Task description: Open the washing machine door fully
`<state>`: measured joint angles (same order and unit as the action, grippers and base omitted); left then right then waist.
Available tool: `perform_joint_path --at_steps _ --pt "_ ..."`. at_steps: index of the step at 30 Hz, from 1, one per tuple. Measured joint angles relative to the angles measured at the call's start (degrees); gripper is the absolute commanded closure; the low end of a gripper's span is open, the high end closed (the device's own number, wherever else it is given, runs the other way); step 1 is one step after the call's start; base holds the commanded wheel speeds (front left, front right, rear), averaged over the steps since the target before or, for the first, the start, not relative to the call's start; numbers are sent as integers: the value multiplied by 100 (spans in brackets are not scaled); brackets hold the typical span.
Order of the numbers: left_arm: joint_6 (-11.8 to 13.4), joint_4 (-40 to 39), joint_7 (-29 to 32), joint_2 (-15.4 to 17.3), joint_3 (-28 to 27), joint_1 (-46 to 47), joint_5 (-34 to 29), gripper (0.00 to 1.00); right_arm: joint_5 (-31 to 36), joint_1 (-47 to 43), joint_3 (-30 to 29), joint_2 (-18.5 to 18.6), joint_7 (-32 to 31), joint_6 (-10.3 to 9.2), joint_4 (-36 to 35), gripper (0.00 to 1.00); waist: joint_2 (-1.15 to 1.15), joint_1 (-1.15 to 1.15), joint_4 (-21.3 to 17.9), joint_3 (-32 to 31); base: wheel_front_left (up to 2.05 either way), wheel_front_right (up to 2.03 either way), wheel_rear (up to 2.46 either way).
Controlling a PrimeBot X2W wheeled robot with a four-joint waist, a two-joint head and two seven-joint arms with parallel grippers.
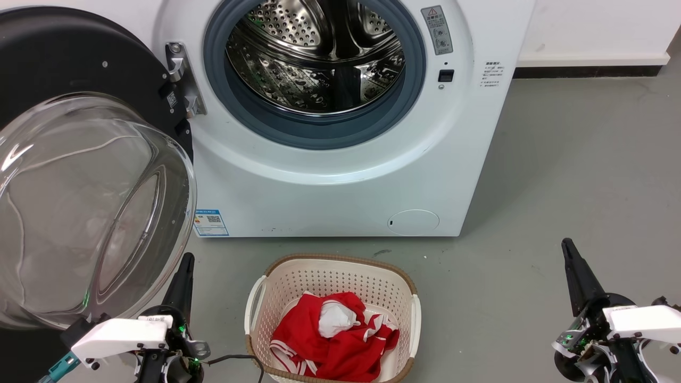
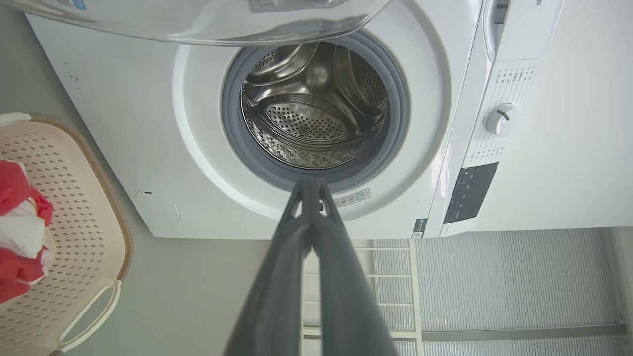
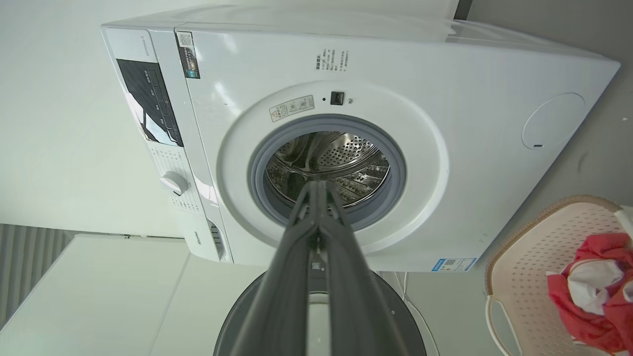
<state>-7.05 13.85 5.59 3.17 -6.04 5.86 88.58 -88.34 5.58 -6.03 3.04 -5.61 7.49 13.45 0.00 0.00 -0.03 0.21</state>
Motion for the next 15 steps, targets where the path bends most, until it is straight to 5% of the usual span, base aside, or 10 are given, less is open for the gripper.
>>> perform_joint_path --at_steps 15 --pt "-35 22 99 -29 -49 13 379 100 -414 30 -24 0 -74 0 59 100 0 0 3 -4 0 0 0"
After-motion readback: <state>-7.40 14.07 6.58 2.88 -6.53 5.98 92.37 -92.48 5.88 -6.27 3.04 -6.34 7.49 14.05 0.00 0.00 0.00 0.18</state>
